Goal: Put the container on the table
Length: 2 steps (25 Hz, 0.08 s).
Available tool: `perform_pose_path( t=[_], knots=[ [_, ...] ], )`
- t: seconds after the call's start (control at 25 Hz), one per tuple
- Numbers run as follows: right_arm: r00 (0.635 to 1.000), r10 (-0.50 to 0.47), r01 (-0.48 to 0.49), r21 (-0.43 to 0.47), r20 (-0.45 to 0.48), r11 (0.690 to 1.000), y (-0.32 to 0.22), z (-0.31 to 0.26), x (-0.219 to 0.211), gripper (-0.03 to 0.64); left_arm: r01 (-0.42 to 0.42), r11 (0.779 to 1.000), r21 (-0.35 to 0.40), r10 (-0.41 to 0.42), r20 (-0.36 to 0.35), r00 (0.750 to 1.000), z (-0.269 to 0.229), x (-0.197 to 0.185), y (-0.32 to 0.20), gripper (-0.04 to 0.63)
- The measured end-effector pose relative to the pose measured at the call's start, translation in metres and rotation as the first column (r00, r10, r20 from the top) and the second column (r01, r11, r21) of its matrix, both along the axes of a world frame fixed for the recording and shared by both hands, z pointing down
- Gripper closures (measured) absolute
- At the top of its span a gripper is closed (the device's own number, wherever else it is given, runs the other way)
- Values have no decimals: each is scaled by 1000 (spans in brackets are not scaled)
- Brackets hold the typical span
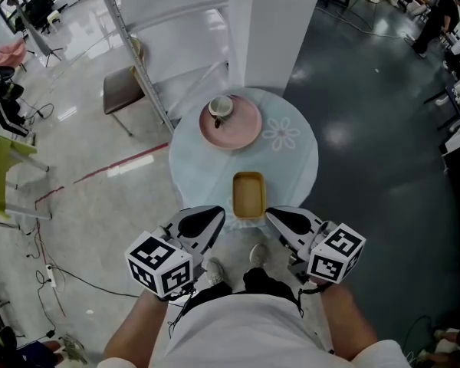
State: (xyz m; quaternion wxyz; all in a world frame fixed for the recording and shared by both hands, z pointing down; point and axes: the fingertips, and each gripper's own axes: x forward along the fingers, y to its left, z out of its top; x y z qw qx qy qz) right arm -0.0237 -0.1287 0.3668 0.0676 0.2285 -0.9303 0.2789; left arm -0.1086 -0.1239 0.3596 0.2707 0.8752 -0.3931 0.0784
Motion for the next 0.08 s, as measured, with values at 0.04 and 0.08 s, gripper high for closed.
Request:
perform_pose_path(
  t=[0.04,0.08],
  knots=[
    [1000,-1,1,1,-1,1000,-1,0,0,594,1,1000,0,-1,0,1000,0,0,-1,568],
    [1000,-1,1,1,-1,1000,-2,0,1,594,2,1000,0,-2,0,1000,0,0,-2,568]
  ],
)
